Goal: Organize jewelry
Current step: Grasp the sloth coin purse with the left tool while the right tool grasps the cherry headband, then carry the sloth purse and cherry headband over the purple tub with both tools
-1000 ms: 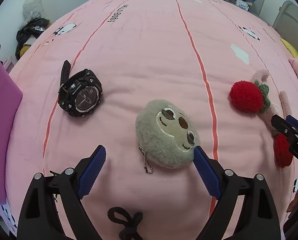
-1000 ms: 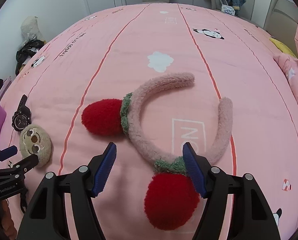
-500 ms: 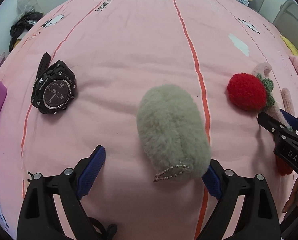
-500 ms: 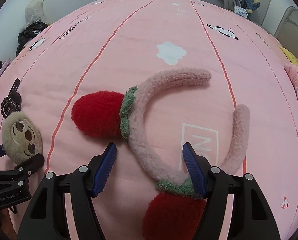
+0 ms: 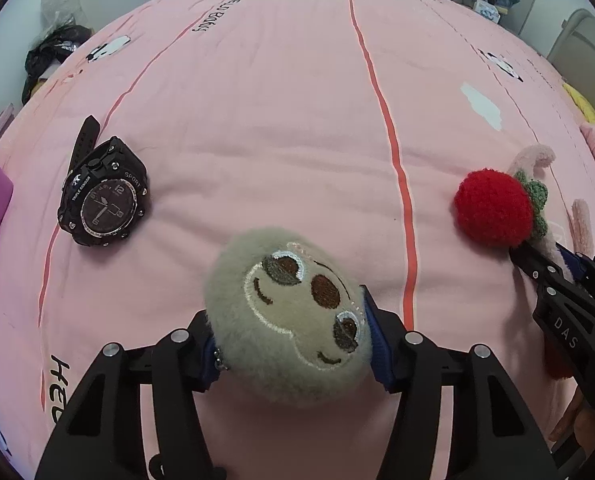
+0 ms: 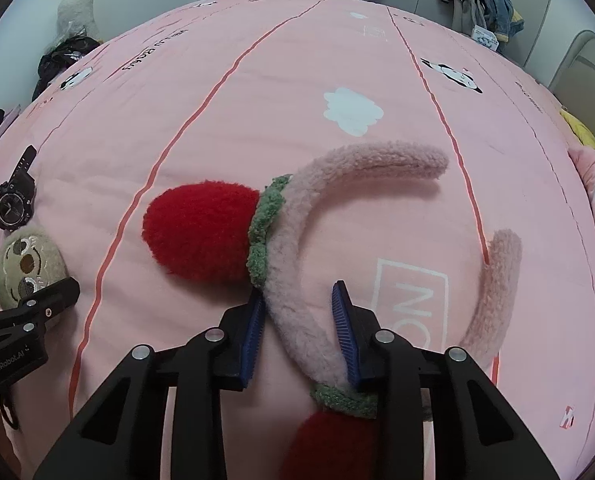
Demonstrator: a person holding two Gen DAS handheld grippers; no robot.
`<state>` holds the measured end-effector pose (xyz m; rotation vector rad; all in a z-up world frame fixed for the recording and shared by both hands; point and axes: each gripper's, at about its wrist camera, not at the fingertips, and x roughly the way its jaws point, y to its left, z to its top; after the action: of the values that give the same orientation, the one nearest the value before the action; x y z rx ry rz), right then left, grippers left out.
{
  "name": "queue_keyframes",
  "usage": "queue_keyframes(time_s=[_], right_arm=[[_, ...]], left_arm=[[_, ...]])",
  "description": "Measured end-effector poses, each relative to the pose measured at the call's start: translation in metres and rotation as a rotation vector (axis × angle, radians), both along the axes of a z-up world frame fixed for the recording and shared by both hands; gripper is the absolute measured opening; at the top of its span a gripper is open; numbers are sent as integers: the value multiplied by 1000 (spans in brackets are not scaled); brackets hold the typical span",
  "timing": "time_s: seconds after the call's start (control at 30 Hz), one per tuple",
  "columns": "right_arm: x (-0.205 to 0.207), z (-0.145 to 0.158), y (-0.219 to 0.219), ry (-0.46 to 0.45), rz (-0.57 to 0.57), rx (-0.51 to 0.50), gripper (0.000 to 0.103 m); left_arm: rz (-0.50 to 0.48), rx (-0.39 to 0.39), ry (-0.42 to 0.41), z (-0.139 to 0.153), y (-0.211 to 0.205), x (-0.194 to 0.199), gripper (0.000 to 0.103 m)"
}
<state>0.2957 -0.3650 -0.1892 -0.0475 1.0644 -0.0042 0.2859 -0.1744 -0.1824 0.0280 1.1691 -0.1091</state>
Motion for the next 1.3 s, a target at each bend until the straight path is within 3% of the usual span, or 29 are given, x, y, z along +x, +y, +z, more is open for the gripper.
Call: queue_keyframes(time_s=[0.2,0.43,0.77,1.1,1.3], right_arm=[[-12,10,-2,-35,-27,84,17],[-40,38,2,-90,-56,165,15],[-97,75,33,-108,-57,219,11],[-145,126,87,-139,-41,290,10],[-160,169,146,-180,45,310,10]], left_arm=[[-7,-64,-19,10,14,-12,50],[-19,-107,-57,37,33,-35,50],[-31,-111,-117,90,66,-82,50],[-18,-110,-175,155,124,-131,50],[26,-106,-223,193,172,-153,50]])
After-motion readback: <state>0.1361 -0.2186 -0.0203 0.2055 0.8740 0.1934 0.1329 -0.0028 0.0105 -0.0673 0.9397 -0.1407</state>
